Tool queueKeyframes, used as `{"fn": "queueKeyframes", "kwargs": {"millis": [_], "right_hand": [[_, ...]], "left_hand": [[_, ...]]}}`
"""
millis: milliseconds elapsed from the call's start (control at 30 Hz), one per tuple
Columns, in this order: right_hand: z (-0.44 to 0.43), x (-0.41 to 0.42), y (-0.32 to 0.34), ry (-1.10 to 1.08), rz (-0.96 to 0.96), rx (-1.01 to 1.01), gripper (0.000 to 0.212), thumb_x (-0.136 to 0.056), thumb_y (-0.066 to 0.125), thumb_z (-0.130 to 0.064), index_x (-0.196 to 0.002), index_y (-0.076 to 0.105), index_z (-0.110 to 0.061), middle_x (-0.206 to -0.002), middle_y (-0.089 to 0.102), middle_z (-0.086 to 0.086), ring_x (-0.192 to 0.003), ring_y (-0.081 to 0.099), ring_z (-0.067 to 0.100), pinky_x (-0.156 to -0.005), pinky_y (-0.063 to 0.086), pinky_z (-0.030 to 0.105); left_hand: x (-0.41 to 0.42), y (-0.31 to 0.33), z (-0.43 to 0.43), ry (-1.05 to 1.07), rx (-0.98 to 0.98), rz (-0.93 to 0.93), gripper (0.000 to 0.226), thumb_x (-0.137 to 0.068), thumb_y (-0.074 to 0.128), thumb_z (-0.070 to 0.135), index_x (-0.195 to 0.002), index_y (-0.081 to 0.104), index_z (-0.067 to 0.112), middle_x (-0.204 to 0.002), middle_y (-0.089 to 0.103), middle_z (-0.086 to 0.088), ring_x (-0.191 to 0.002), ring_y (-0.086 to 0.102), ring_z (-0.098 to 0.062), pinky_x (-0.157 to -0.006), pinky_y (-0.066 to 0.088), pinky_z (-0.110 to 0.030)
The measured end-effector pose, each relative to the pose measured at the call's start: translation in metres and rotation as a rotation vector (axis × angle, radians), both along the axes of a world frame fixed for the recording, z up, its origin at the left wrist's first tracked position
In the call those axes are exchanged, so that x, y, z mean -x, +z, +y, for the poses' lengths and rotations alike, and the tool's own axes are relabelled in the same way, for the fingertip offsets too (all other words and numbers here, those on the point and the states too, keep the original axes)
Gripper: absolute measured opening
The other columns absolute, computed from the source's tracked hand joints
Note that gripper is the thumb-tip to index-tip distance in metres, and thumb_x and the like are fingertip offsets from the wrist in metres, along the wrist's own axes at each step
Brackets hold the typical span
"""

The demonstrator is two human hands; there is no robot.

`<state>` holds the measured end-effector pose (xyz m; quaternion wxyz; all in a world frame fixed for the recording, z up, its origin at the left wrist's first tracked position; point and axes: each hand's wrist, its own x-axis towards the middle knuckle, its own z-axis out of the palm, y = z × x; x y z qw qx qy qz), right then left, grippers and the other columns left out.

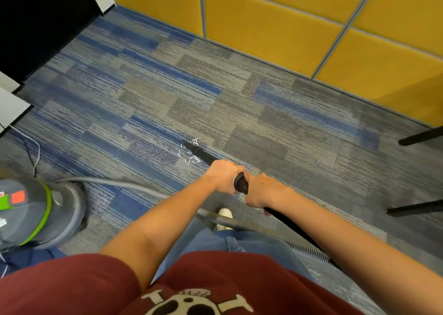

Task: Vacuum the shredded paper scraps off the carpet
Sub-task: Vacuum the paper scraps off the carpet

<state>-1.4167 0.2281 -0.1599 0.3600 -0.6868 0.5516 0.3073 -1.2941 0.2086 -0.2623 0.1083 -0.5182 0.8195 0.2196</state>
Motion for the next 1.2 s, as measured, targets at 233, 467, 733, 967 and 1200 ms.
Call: {"fn": "queueKeyframes", "kwargs": {"millis": [233,467,733,967,1200], "right_hand": [[0.003,-0.008,0.007,0.046,-0.001,-0.058,0.061,-0.089,0.056,-0.018,-0.141,0.026,-0.008,-0.090,0.048,0.007,-0.063,0.055,0.021,-0.048,0.042,0.025],[-0.002,-0.032,0.006,-0.059,-0.051,-0.121,0.070,-0.082,0.068,-0.021,-0.133,0.022,-0.008,-0.090,0.053,0.009,-0.060,0.052,0.018,-0.054,0.044,0.029],[0.018,-0.069,0.000,0.063,0.026,-0.013,0.077,-0.091,0.055,-0.018,-0.151,0.007,-0.007,-0.129,0.053,0.016,-0.114,0.055,0.031,-0.086,0.043,0.034],[0.043,-0.073,-0.005,0.134,0.027,0.004,0.065,-0.094,0.051,-0.014,-0.148,0.016,-0.004,-0.091,0.056,0.010,-0.075,0.056,0.020,-0.047,0.031,0.023],[0.047,-0.043,0.014,0.185,0.040,-0.078,0.056,-0.092,0.054,-0.018,-0.143,0.033,-0.008,-0.103,0.059,0.012,-0.077,0.061,0.024,-0.054,0.045,0.021]], "left_hand": [[-0.008,-0.005,0.017,0.141,-0.035,0.172,0.038,-0.076,0.065,0.037,-0.109,0.060,0.019,-0.102,0.067,-0.002,-0.095,0.064,-0.023,-0.084,0.050,-0.033],[-0.025,-0.005,0.028,0.266,-0.052,0.340,0.043,-0.070,0.074,0.029,-0.110,0.062,0.017,-0.098,0.065,-0.008,-0.093,0.063,-0.026,-0.078,0.046,-0.030],[-0.050,-0.014,0.053,0.387,-0.015,0.421,0.053,-0.068,0.075,0.024,-0.116,0.055,0.015,-0.118,0.058,-0.008,-0.112,0.054,-0.028,-0.087,0.049,-0.044],[-0.054,-0.019,0.070,0.329,-0.023,0.218,0.051,-0.070,0.072,0.035,-0.114,0.055,0.018,-0.111,0.059,-0.008,-0.102,0.060,-0.029,-0.079,0.051,-0.038],[-0.031,-0.007,0.075,0.246,-0.023,0.148,0.041,-0.072,0.065,0.039,-0.107,0.058,0.016,-0.090,0.066,-0.007,-0.086,0.064,-0.030,-0.075,0.052,-0.035]]}}
